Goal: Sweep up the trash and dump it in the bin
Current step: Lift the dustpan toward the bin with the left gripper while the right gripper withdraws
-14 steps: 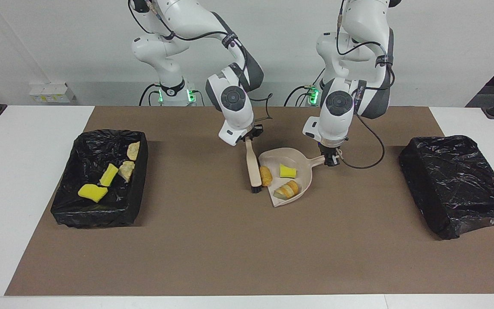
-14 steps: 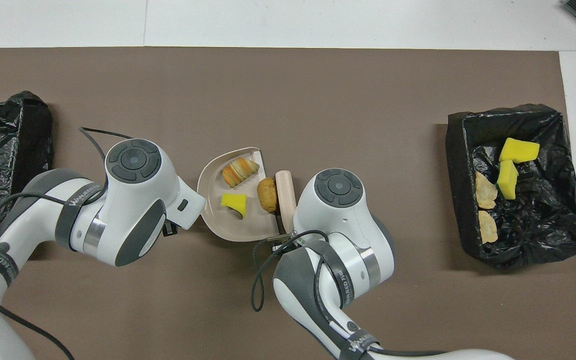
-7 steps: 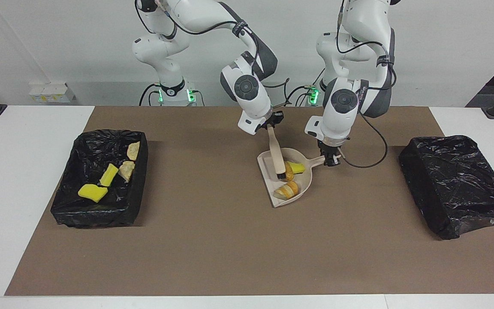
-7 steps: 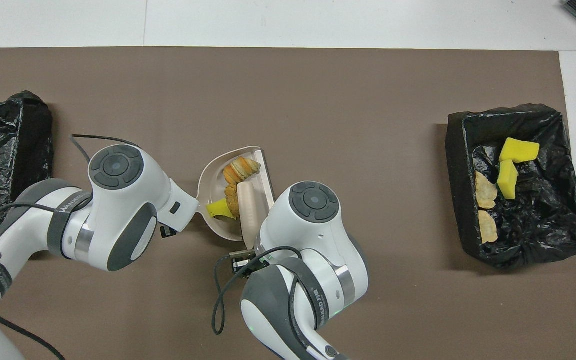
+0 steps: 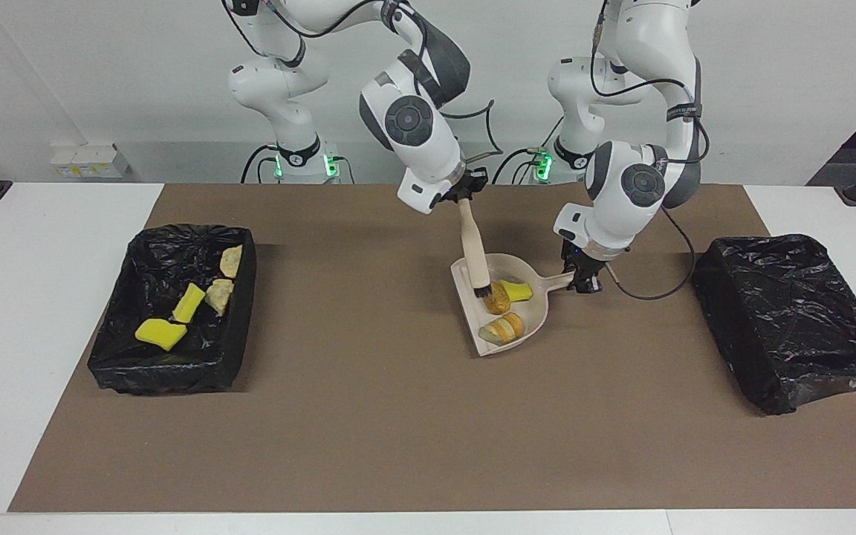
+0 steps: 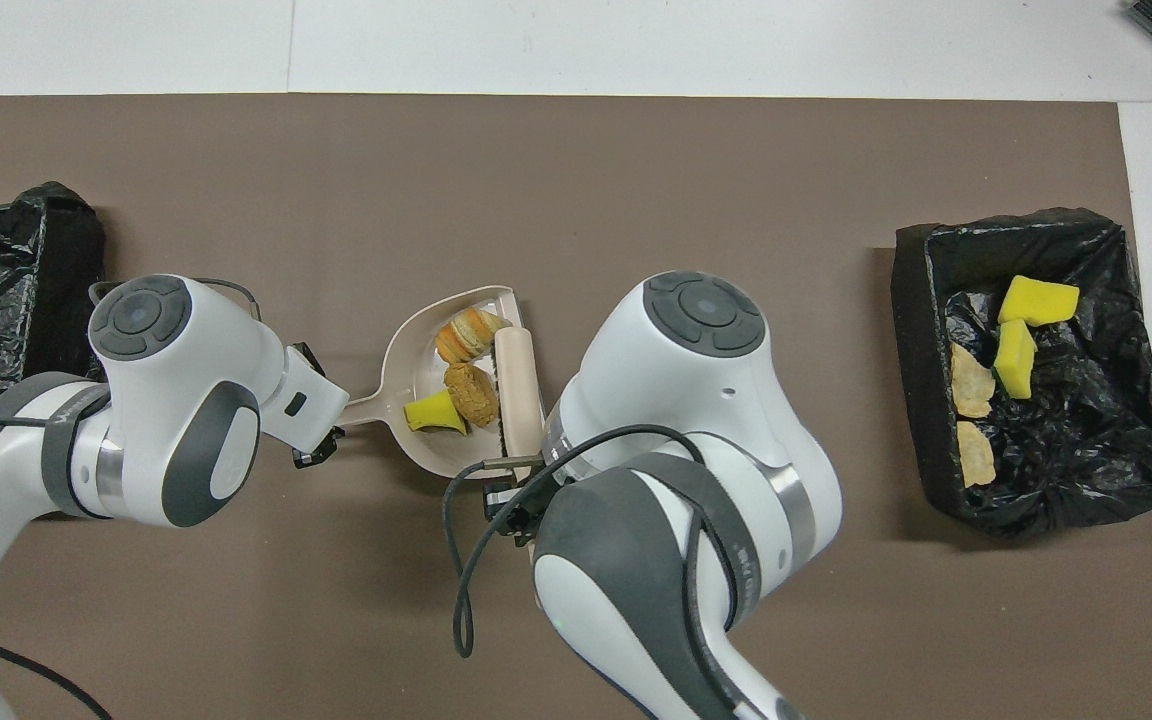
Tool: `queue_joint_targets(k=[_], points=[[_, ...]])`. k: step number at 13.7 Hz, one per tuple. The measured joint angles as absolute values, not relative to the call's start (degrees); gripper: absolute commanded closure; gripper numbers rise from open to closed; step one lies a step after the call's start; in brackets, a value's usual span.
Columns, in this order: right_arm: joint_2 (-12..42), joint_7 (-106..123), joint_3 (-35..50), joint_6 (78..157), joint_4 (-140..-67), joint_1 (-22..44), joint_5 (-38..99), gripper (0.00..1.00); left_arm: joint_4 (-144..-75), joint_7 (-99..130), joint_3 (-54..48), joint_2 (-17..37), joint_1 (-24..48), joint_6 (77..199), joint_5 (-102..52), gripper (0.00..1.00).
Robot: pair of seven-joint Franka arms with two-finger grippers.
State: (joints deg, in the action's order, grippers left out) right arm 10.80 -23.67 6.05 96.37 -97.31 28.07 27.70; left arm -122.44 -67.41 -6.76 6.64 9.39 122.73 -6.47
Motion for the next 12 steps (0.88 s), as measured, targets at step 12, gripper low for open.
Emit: queue_joint_targets(k=[12], points=[[6.40,-28.80,6.28,99.22,-106.39,28.63,22.14,1.00,-98.65,-78.41,-5.89,11.47,-2.11,104.25,-6.99,1.00]])
